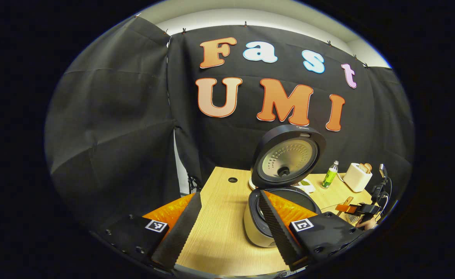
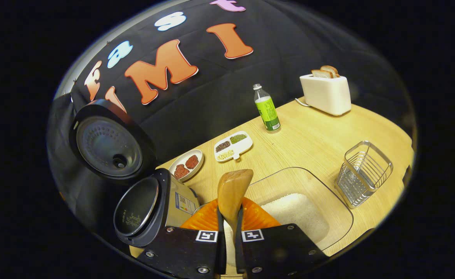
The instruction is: Close the left gripper, press the button to open the rice cooker; take a wooden spoon from the chopstick holder with the right hand, scoop a spoonful of rice and pour it into the rice cooker, then put the wooden spoon back into the chopstick holder.
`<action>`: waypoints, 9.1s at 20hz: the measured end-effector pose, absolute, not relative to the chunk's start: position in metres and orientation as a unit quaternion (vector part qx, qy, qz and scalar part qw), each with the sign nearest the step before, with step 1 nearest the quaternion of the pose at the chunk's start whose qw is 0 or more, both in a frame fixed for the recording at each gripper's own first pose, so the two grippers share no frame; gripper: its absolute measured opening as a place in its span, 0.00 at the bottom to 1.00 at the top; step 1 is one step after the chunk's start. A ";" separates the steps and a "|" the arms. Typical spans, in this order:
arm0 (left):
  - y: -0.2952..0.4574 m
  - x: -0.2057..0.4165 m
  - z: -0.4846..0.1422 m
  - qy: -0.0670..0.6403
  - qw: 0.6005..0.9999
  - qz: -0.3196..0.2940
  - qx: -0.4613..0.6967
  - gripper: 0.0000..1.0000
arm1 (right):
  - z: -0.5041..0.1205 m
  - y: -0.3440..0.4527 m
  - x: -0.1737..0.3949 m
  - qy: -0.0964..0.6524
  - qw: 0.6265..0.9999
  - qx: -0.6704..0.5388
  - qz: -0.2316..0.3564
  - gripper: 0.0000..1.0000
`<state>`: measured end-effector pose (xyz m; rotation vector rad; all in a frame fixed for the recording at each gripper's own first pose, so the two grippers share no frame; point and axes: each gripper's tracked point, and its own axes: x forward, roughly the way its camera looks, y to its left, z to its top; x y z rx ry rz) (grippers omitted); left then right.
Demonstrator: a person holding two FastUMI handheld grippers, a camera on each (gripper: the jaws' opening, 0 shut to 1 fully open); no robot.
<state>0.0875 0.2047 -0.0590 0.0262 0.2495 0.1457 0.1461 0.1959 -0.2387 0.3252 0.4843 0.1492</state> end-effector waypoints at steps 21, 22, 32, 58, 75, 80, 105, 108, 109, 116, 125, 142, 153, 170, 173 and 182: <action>0.180 0.091 -0.045 0.103 0.993 0.060 -0.004 0.99 | -0.194 0.120 0.136 0.215 0.879 0.422 0.055 0.08; 0.178 0.091 -0.044 0.102 0.993 0.058 -0.006 0.99 | -0.190 0.118 0.135 0.213 0.879 0.424 0.053 0.08; 0.175 0.085 -0.035 0.079 0.995 0.064 0.004 0.97 | -0.126 0.104 0.131 0.183 0.863 0.469 0.037 0.08; 0.219 0.040 0.006 0.021 0.994 0.110 0.014 0.99 | -0.028 0.280 0.164 0.196 0.870 0.433 0.129 0.08; 0.231 0.031 0.002 0.025 0.992 0.122 0.008 0.97 | -0.020 0.303 0.169 0.160 0.927 0.314 0.132 0.08; 0.233 0.031 0.000 0.029 0.992 0.124 0.009 0.97 | -0.018 0.309 0.170 0.153 0.935 0.291 0.133 0.08; 0.240 0.038 -0.006 0.034 0.991 0.130 0.006 0.97 | 0.002 0.343 0.165 0.101 0.962 0.189 0.171 0.08; 0.241 0.039 -0.009 0.035 0.991 0.130 0.008 0.97 | 0.003 0.346 0.164 0.092 0.966 0.169 0.175 0.08; 0.241 0.040 -0.010 0.035 0.991 0.130 0.008 0.97 | 0.004 0.347 0.163 0.091 0.966 0.165 0.178 0.08; 0.239 0.044 -0.012 0.036 0.992 0.124 0.007 0.97 | 0.005 0.363 0.155 0.071 0.971 0.110 0.200 0.08; 0.240 0.047 -0.015 0.039 0.991 0.125 0.016 0.97 | 0.002 0.384 0.143 0.036 0.972 0.009 0.231 0.08; 0.243 0.047 -0.023 0.048 0.989 0.133 0.039 0.97 | -0.030 0.418 0.125 -0.005 0.946 -0.161 0.280 0.08; 0.221 0.050 -0.007 0.029 0.992 0.116 0.036 0.97 | -0.016 0.392 0.123 0.025 0.961 -0.049 0.272 0.08; 0.137 0.085 -0.001 0.018 0.998 0.060 0.025 0.98 | 0.001 0.081 0.145 0.024 0.998 0.054 0.038 0.08; 0.127 0.087 0.001 0.018 0.997 0.063 0.035 0.99 | -0.019 0.034 0.146 0.036 0.998 0.054 0.003 0.08; 0.084 0.094 -0.003 0.031 0.997 0.047 0.044 0.99 | -0.105 -0.025 0.173 0.109 0.992 0.050 -0.033 0.08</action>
